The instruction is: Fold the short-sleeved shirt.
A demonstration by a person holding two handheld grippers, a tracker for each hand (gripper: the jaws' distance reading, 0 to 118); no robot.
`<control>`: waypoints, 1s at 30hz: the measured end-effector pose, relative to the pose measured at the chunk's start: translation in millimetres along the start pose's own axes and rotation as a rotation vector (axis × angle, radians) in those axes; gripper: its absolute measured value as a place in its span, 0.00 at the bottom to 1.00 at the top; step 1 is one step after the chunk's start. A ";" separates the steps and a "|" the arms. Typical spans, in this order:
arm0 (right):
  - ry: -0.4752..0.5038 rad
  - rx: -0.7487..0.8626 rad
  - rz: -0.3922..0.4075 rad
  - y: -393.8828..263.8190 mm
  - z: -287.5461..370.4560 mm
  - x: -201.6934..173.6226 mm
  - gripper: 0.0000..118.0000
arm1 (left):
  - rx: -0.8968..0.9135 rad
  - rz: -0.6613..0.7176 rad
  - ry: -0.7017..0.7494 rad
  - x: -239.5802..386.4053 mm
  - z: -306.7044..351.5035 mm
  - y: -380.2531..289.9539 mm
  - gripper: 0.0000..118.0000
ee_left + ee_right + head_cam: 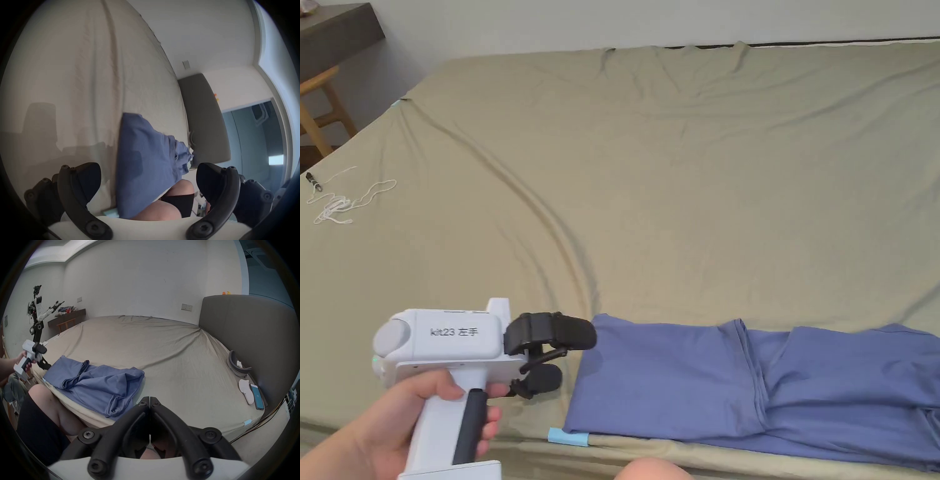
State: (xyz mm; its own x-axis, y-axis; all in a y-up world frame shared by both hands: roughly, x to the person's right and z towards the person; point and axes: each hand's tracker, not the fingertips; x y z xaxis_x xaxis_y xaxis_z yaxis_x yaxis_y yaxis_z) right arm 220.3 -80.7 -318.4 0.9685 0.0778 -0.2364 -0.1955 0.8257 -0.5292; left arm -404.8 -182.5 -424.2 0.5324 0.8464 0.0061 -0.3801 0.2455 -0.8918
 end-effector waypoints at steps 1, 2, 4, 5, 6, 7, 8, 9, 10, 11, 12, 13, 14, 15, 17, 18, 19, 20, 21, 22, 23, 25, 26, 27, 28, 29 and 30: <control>0.002 0.005 -0.004 2.4 2.6 -0.3 0.00 | -0.026 -0.026 0.017 1.1 -15.2 0.1 0.98; 0.001 0.009 -0.006 3.3 3.9 -0.2 0.00 | -0.047 -0.045 0.044 1.6 -28.1 -0.2 0.99; -0.003 0.013 -0.009 3.6 5.8 1.9 0.00 | 0.053 -0.191 -0.054 16.9 -38.7 2.4 0.97; -0.007 0.013 -0.012 1.7 5.7 1.5 0.00 | -0.006 -0.161 -0.006 19.0 -50.4 4.5 0.94; -0.012 0.008 -0.016 0.3 5.5 2.1 0.00 | -0.055 -0.128 0.063 19.7 -66.1 4.2 0.89; -0.017 0.005 -0.018 -0.3 5.3 3.4 0.00 | -0.034 -0.153 0.013 11.5 -67.4 10.1 0.81; -0.022 0.002 -0.020 -0.8 5.2 4.7 0.00 | -0.057 -0.185 0.011 17.8 -71.0 12.3 0.66; -0.028 0.000 -0.021 -1.7 3.3 3.8 0.00 | -0.103 -0.226 0.074 22.2 -76.9 12.8 0.27; -0.034 -0.001 -0.023 -1.9 2.9 3.9 0.00 | -0.121 -0.238 0.122 25.2 -81.5 12.8 0.09; -0.037 0.001 -0.027 -1.9 3.2 4.7 0.00 | -0.147 -0.248 0.173 22.7 -82.8 11.8 0.09; -0.039 0.003 -0.034 -1.6 3.7 5.9 0.00 | -0.159 -0.199 0.188 22.7 -81.9 12.9 0.09; -0.041 0.004 -0.038 -0.2 3.3 3.3 0.00 | -0.158 -0.175 0.139 26.2 -77.9 17.3 0.09; -0.043 0.004 -0.041 0.6 3.0 2.8 0.00 | -0.151 -0.200 0.145 32.1 -74.6 19.6 0.09; -0.045 0.003 -0.043 1.7 2.7 2.5 0.00 | -0.149 -0.226 0.154 42.5 -69.6 19.5 0.09; -0.047 0.011 -0.045 3.9 2.2 0.4 0.00 | -0.145 -0.232 0.153 54.6 -58.9 24.4 0.09; -0.041 0.018 -0.048 5.1 1.8 -1.2 0.00 | -0.142 -0.249 0.165 61.1 -51.2 28.5 0.08; -0.034 0.023 -0.049 6.4 1.7 -2.0 0.00 | -0.136 -0.258 0.173 77.5 -42.6 21.7 0.08; -0.030 0.027 -0.048 7.8 1.5 -2.8 0.00 | -0.136 -0.261 0.176 83.6 -34.4 24.4 0.08; -0.026 0.031 -0.045 7.2 1.8 -3.1 0.00 | -0.133 -0.260 0.182 88.7 -25.8 27.2 0.08; -0.020 0.035 -0.040 7.2 2.1 -3.6 0.00 | -0.127 -0.268 0.213 93.6 -15.1 30.6 0.08; -0.014 0.042 -0.036 8.3 2.2 -4.2 0.00 | -0.115 -0.288 0.265 98.3 -3.8 31.4 0.08; 0.005 0.052 -0.032 7.5 2.6 -4.2 0.00 | -0.108 -0.282 0.367 98.9 15.0 39.6 0.08; 0.013 0.058 -0.029 7.6 2.9 -4.5 0.00 | -0.112 -0.266 0.428 98.1 22.5 42.9 0.08; 0.020 0.064 -0.025 8.2 3.0 -5.0 0.00 | -0.124 -0.259 0.486 95.5 27.2 46.2 0.08; 0.029 0.067 -0.019 9.1 2.8 -5.8 0.00 | -0.143 -0.263 0.559 97.0 31.7 48.9 0.08; 0.039 0.070 -0.014 7.6 2.7 -6.1 0.00 | -0.151 -0.276 0.620 101.0 34.9 51.2 0.08; 0.047 0.072 -0.010 6.8 2.5 -6.6 0.00 | -0.167 -0.284 0.649 107.8 34.9 51.8 0.08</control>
State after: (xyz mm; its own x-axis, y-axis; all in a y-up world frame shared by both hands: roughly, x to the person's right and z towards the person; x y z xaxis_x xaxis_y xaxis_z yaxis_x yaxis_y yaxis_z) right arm 212.9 -74.2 -318.4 0.9617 0.0444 -0.2705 -0.1728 0.8644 -0.4723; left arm -393.4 -62.0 -453.9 0.9545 0.2971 0.0240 -0.0678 0.2948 -0.9532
